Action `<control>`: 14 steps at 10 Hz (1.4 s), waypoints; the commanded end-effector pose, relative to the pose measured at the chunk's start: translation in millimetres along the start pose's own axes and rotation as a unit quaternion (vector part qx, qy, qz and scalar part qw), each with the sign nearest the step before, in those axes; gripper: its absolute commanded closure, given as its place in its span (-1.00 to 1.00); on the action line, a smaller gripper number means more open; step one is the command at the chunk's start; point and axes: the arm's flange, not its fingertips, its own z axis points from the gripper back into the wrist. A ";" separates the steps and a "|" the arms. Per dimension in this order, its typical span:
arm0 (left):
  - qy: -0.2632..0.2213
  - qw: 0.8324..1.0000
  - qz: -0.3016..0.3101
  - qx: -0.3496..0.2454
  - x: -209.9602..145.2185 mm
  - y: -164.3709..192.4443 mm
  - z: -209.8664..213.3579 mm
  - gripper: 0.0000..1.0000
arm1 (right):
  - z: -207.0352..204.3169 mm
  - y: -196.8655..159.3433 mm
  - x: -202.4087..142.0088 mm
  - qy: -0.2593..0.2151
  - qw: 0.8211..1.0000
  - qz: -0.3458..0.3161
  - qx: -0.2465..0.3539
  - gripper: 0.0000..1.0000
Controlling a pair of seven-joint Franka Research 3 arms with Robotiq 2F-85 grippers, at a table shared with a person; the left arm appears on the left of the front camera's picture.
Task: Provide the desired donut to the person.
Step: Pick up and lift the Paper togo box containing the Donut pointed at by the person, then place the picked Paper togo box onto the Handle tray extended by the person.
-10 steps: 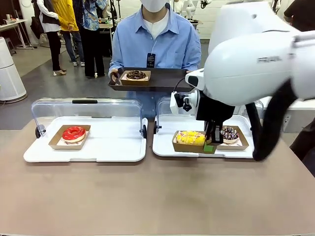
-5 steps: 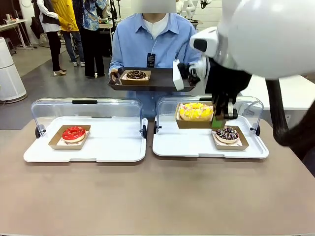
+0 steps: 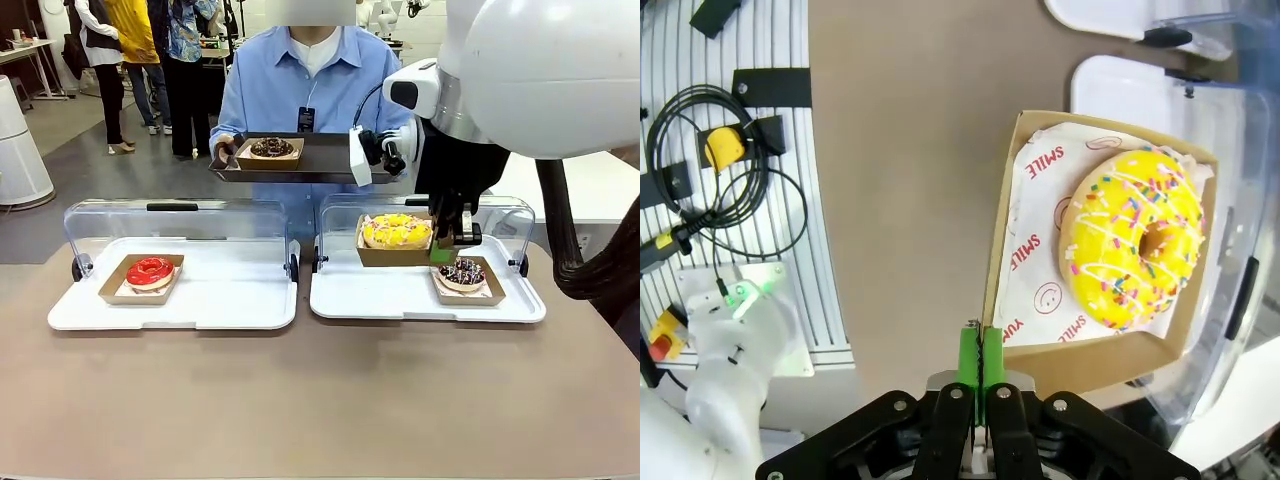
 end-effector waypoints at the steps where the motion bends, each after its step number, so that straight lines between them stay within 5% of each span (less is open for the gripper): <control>1: -0.007 1.000 -0.005 0.002 1.5 -0.5 0.5 -1.00 | -1.8 3.8 -2.2 -0.003 1.000 -0.006 -0.007 1.00; 12: -0.007 1.000 -0.005 0.002 1.5 -0.5 0.5 -1.00 | 0.0 0.0 -1.2 0.000 1.000 -0.001 0.000 0.97; 14: -0.007 1.000 -0.005 0.002 1.5 -0.5 0.5 -1.00 | 55.3 -2.1 29.6 -0.012 0.996 0.005 -0.083 0.97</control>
